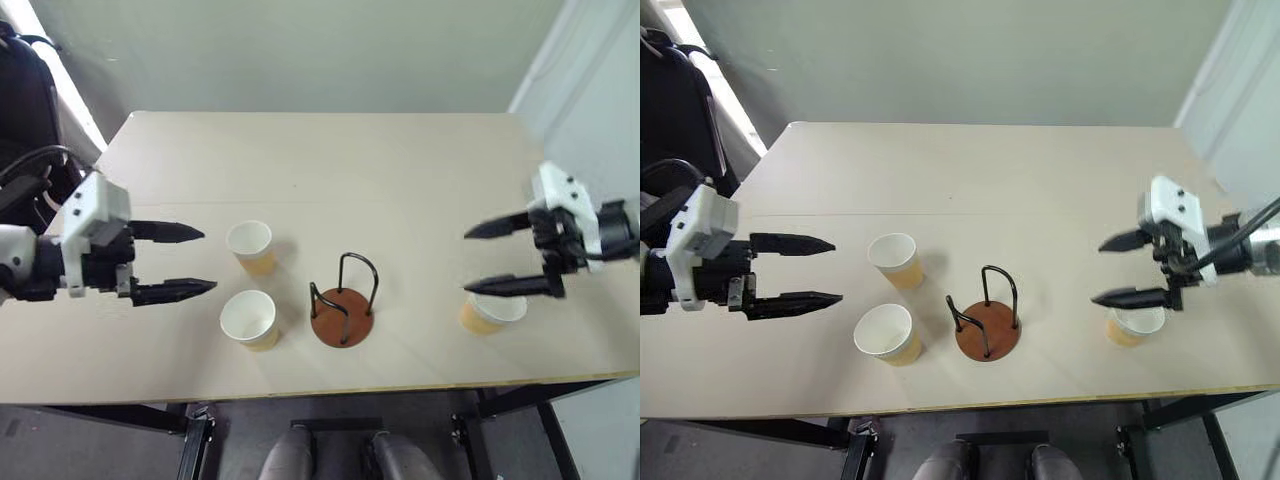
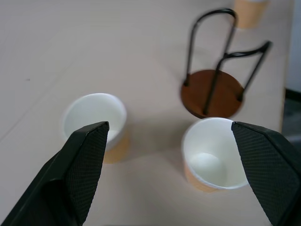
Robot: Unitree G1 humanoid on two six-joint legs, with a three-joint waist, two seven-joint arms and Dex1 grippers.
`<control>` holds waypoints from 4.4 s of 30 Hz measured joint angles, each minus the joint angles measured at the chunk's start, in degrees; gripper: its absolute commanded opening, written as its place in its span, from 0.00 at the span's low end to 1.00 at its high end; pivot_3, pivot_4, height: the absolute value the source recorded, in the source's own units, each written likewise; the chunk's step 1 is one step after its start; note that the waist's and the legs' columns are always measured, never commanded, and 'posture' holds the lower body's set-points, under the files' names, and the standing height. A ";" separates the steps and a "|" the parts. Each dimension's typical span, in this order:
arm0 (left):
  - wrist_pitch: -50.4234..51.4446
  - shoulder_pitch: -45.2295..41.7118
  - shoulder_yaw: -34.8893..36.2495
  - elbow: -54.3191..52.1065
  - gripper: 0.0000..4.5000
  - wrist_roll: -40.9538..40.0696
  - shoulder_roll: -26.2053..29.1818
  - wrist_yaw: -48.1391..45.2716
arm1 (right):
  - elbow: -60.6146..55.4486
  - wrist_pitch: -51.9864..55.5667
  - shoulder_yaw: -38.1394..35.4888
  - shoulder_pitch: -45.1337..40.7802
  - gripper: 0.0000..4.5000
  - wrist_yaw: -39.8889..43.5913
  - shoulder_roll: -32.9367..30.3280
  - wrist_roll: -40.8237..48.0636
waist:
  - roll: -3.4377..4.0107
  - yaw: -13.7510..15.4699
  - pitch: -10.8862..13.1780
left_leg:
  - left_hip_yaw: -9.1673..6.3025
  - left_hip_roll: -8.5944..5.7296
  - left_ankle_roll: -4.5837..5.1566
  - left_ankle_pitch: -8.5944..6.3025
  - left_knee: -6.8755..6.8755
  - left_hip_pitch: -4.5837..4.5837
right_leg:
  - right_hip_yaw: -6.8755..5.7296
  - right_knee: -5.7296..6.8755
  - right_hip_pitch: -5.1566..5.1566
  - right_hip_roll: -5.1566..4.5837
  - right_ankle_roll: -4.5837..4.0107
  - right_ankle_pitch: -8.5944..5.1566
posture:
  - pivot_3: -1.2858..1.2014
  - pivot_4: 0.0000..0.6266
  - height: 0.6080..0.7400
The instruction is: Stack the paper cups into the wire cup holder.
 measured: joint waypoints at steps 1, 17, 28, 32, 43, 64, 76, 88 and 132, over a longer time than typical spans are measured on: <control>-0.22 -0.28 -1.09 -0.05 1.00 0.39 -0.02 -0.06 | -1.06 0.06 -0.09 1.87 1.00 -0.25 -0.32 -0.04 | 0.00 -0.05 0.00 | 0.01 0.01 0.00 0.01 0.01 0.00 | 0.00 0.02 -0.01 0.01 0.01 0.00 | 0.52 0.24 1.00; -1.91 -0.30 -3.36 -0.01 1.00 2.15 0.00 -0.29 | -0.62 -7.61 9.30 9.93 0.79 -5.91 -3.18 -14.19 | -0.02 -0.36 0.02 | -0.01 0.05 0.07 0.04 0.17 -0.01 | 0.02 0.02 0.04 0.08 0.19 0.10 | 0.52 0.24 1.00; -1.85 1.50 -0.51 -0.66 1.00 2.18 0.57 -0.03 | 5.68 -12.83 12.93 3.84 0.00 -3.35 -0.65 -18.60 | -0.03 -0.38 0.02 | 0.00 0.05 0.14 0.08 0.21 0.01 | 0.02 0.03 0.09 0.08 0.26 0.14 | 0.52 0.24 1.00; -1.86 1.61 -0.46 -0.65 1.00 2.20 0.57 0.12 | 5.58 -13.26 12.36 1.90 0.00 0.32 0.81 -15.61 | -0.02 -0.38 0.02 | 0.01 0.05 0.14 0.08 0.20 0.00 | 0.02 0.04 0.08 0.08 0.26 0.14 | 0.52 0.24 1.00; -1.98 3.49 1.16 -0.93 1.00 2.38 0.40 0.96 | 6.51 -3.45 4.87 -31.87 0.00 0.95 17.49 4.88 | -0.57 -0.94 -0.29 | -0.15 0.25 0.05 0.03 0.07 0.31 | -0.02 0.03 0.28 0.34 -0.19 -0.05 | 0.52 0.24 1.00; -0.46 6.86 3.10 -4.02 1.00 1.95 0.39 2.60 | 3.32 -8.70 19.28 -28.53 0.00 1.06 23.53 -4.65 | -0.42 -0.81 -0.20 | -0.14 0.25 -0.02 0.01 0.12 0.24 | -0.02 0.11 0.13 0.34 -0.31 0.06 | 0.52 0.24 1.00; 0.63 7.85 5.35 -5.32 1.00 1.83 0.39 2.69 | 1.73 -9.07 20.84 -28.53 0.00 0.97 25.61 -6.11 | -0.42 -0.82 -0.20 | -0.14 0.27 -0.04 0.00 0.09 0.23 | -0.02 0.11 0.09 0.37 -0.37 0.07 | 0.52 0.24 1.00; 0.19 6.66 3.50 -5.42 1.00 1.91 1.20 0.45 | 2.77 -9.26 21.05 -28.53 0.88 0.99 25.28 -7.40 | -0.42 -0.80 -0.20 | -0.15 0.27 -0.07 -0.02 0.09 0.22 | -0.02 0.11 0.08 0.37 -0.43 0.06 | 0.52 0.24 1.00; -15.89 -10.26 -25.11 0.01 0.01 13.67 0.94 -14.30 | -0.07 -0.16 -14.24 -4.27 1.00 -5.19 9.73 19.85 | -0.23 -0.39 -0.15 | -0.18 0.46 -0.15 -0.09 0.22 -0.04 | 0.02 0.05 -0.01 0.61 -0.24 0.10 | 0.52 0.24 1.00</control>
